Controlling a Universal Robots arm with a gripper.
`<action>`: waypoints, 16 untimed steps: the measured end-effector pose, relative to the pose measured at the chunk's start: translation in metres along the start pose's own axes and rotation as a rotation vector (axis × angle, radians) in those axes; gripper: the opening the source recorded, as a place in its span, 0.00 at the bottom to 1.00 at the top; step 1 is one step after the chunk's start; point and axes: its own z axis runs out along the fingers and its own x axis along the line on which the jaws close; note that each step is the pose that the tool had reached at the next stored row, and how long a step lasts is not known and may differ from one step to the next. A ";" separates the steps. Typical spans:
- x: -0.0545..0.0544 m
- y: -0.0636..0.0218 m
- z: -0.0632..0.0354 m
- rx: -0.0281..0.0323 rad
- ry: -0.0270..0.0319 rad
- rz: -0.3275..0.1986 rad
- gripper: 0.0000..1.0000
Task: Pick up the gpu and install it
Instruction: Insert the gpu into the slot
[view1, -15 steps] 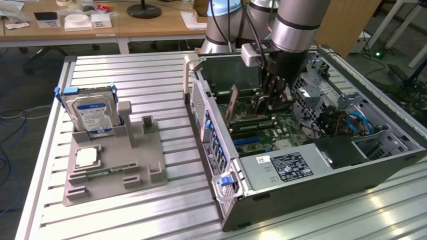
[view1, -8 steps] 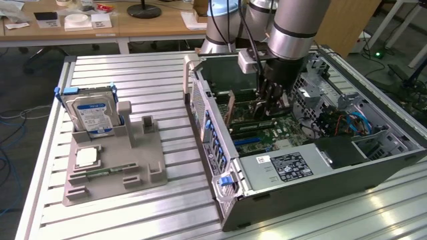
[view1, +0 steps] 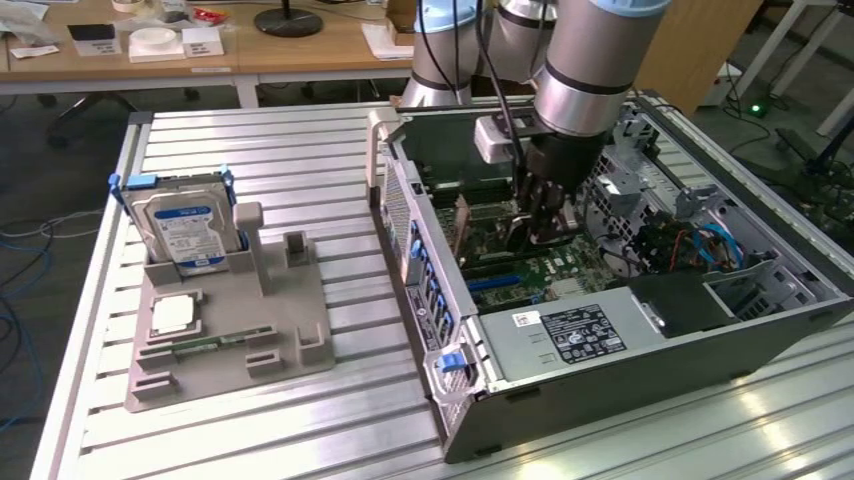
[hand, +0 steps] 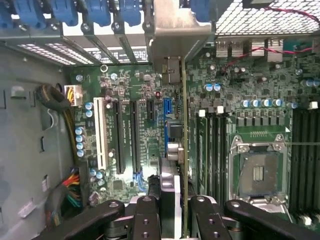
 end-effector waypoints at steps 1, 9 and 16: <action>0.000 0.0010 0.0017 0.0000 0.0002 0.000 0.28; 0.001 0.0051 0.0158 0.0000 -0.0004 0.000 0.28; 0.001 0.0064 0.0168 0.0000 -0.0006 0.000 0.28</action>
